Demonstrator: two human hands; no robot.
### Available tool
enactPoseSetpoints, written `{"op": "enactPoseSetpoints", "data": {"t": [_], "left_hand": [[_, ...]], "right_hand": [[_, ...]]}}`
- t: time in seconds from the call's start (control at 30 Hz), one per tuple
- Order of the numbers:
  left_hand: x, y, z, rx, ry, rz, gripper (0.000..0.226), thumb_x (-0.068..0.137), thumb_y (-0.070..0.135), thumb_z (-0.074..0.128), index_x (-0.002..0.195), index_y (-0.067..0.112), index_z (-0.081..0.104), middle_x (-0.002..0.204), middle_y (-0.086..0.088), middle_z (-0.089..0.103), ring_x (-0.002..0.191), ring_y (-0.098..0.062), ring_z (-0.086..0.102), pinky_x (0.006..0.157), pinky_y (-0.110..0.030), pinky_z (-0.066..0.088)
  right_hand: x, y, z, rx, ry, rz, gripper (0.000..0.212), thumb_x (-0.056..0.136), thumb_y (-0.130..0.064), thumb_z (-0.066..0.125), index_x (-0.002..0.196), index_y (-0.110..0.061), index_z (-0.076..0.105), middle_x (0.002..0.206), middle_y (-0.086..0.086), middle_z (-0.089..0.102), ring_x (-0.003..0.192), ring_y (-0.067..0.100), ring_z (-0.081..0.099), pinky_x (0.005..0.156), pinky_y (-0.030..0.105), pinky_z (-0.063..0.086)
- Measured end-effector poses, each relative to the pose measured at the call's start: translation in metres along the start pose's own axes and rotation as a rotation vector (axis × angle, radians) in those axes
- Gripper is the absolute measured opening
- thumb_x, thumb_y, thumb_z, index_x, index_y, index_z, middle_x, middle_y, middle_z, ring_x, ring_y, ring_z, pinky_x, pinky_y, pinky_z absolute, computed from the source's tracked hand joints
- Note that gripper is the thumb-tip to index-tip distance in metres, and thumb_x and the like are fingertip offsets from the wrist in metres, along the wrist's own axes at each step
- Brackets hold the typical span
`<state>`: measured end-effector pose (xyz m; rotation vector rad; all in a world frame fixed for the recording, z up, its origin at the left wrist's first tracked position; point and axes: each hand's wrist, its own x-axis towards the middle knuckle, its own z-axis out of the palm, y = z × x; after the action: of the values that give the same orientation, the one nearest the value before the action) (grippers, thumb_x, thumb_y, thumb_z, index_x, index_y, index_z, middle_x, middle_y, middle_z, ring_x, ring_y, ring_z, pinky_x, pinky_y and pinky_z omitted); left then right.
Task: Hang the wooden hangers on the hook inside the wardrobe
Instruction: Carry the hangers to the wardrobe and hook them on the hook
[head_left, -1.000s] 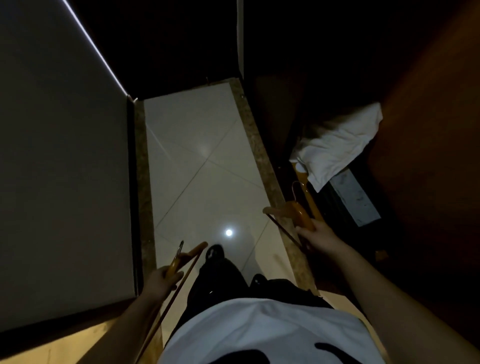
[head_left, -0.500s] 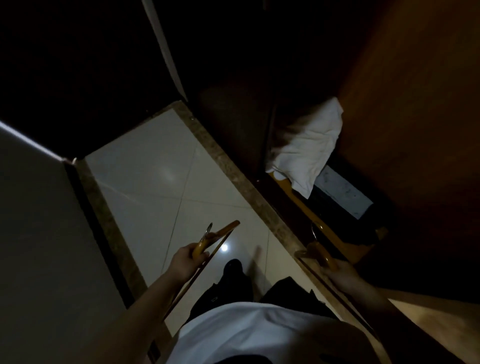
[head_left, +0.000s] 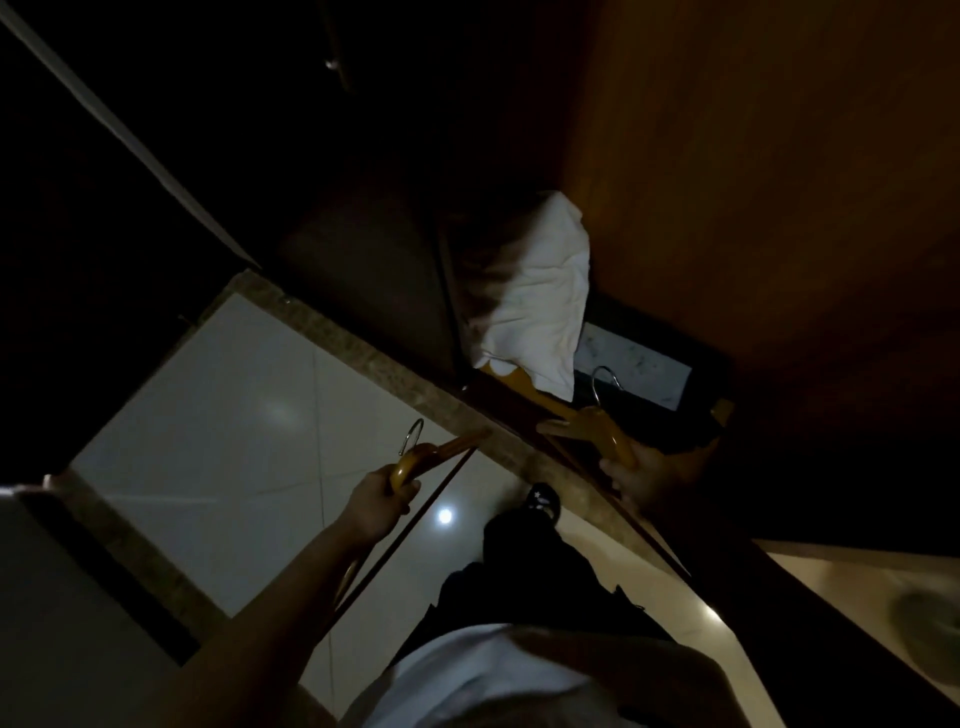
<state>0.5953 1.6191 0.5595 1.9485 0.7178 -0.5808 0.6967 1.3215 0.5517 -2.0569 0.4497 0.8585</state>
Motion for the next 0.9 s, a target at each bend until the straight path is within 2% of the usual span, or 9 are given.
{"op": "enactPoseSetpoints", "data": {"t": [0.13,0.23,0.37,0.43,0.57,0.63,0.73,0.8,0.9], "left_hand": [[0.031,0.056,0.0,0.034,-0.035,0.085,0.007,0.092,0.015,0.053,0.095,0.01,0.057,0.08,-0.006,0.059,0.071,-0.017,0.059,0.067,-0.026,0.053],[0.051,0.1,0.003,0.078,-0.055,0.172,0.01,0.093,0.018,0.052,0.095,0.009,0.057,0.078,-0.003,0.058,0.065,-0.01,0.056,0.05,-0.009,0.042],[0.073,0.153,0.008,0.109,-0.109,0.281,0.011,0.093,0.016,0.053,0.089,0.009,0.06,0.072,-0.005,0.056,0.062,-0.016,0.055,0.064,-0.035,0.05],[0.082,0.177,0.012,0.109,-0.135,0.305,0.015,0.093,0.022,0.053,0.079,0.018,0.057,0.07,-0.004,0.057,0.066,-0.02,0.057,0.062,-0.033,0.048],[0.09,0.225,0.018,0.1,-0.176,0.372,0.019,0.092,0.027,0.053,0.076,0.017,0.054,0.068,-0.001,0.057,0.068,-0.017,0.059,0.059,-0.021,0.048],[0.094,0.24,0.02,0.104,-0.195,0.42,0.017,0.09,0.029,0.055,0.083,0.014,0.057,0.079,-0.011,0.064,0.077,-0.025,0.065,0.072,-0.034,0.054],[0.097,0.254,0.017,0.145,-0.239,0.477,0.014,0.089,0.028,0.055,0.092,0.014,0.056,0.09,-0.014,0.067,0.088,-0.027,0.065,0.081,-0.043,0.052],[0.098,0.261,0.012,0.17,-0.292,0.532,0.009,0.089,0.023,0.055,0.088,0.014,0.055,0.085,-0.008,0.063,0.088,-0.025,0.062,0.083,-0.043,0.05],[0.098,0.265,-0.003,0.146,-0.352,0.607,0.008,0.089,0.023,0.056,0.082,0.018,0.053,0.079,-0.002,0.06,0.082,-0.021,0.061,0.078,-0.038,0.051]], "right_hand": [[0.023,-0.029,-0.025,0.079,0.05,-0.068,0.014,0.091,-0.009,0.054,0.078,-0.012,0.053,0.059,0.004,0.049,0.028,-0.001,0.047,0.029,0.01,0.033],[0.036,-0.047,-0.04,0.163,0.101,-0.101,0.016,0.091,-0.015,0.054,0.076,-0.022,0.054,0.065,0.002,0.053,0.051,0.011,0.052,0.044,0.02,0.041],[0.045,-0.076,-0.056,0.3,0.126,-0.141,0.023,0.096,-0.019,0.047,0.078,-0.033,0.046,0.072,-0.004,0.046,0.053,0.004,0.053,0.047,0.017,0.04],[0.046,-0.092,-0.058,0.339,0.139,-0.147,0.027,0.098,-0.015,0.041,0.077,-0.033,0.04,0.072,-0.005,0.043,0.047,0.002,0.054,0.038,0.011,0.04],[0.051,-0.126,-0.054,0.354,0.298,-0.123,0.015,0.095,-0.031,0.045,0.082,-0.025,0.049,0.072,-0.001,0.049,0.065,0.014,0.05,0.065,0.026,0.044],[0.051,-0.142,-0.054,0.459,0.299,-0.149,0.012,0.095,-0.03,0.047,0.096,-0.018,0.051,0.075,-0.002,0.053,0.073,0.015,0.055,0.073,0.03,0.048],[0.04,-0.17,-0.051,0.581,0.3,-0.217,0.008,0.095,-0.022,0.048,0.099,-0.015,0.047,0.078,0.003,0.058,0.07,0.014,0.058,0.067,0.023,0.053],[0.031,-0.186,-0.044,0.621,0.343,-0.247,0.006,0.093,-0.021,0.052,0.089,-0.019,0.049,0.087,0.008,0.061,0.077,0.022,0.063,0.083,0.04,0.055],[0.019,-0.2,-0.037,0.633,0.424,-0.269,0.015,0.088,-0.025,0.06,0.078,-0.023,0.049,0.096,0.017,0.063,0.089,0.034,0.065,0.087,0.056,0.051]]}}
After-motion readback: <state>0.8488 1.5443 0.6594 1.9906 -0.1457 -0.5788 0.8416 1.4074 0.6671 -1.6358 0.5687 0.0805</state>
